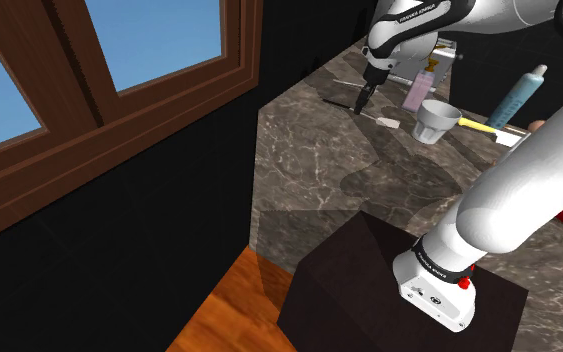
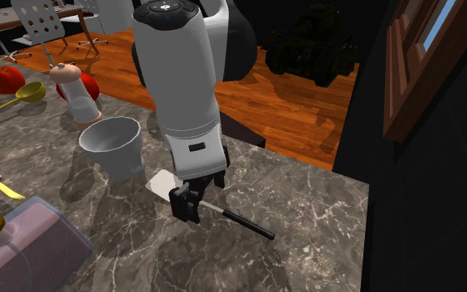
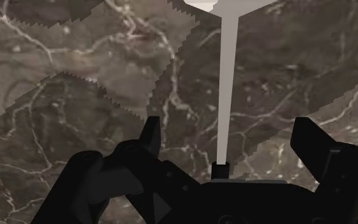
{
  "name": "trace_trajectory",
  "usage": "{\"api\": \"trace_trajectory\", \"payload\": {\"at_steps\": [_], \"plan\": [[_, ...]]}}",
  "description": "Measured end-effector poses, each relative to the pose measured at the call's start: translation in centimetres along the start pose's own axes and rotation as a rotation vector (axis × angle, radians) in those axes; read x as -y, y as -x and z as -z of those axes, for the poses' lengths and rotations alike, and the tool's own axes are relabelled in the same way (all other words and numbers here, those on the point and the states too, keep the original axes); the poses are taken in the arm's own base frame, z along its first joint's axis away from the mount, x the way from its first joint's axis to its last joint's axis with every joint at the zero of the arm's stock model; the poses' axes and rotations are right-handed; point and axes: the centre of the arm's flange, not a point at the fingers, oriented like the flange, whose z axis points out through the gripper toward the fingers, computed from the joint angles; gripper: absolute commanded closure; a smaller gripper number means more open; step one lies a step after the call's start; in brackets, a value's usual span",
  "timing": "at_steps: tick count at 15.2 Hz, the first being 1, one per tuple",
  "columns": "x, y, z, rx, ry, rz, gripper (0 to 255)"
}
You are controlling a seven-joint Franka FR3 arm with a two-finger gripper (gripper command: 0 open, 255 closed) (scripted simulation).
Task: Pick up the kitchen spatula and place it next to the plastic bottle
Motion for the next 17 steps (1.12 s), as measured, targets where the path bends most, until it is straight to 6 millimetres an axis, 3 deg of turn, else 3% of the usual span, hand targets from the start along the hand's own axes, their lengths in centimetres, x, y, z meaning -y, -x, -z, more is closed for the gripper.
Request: {"api": "trace_trajectory", "payload": {"at_steps": [1,11,17], "plan": [[0.0,0.0,0.0,0.000,0.000,0.000,255],[0.0,0.0,0.0,0.000,0.000,0.000,255],[0.0,-0.1,2.6,0.000,0.000,0.000,255]]}}
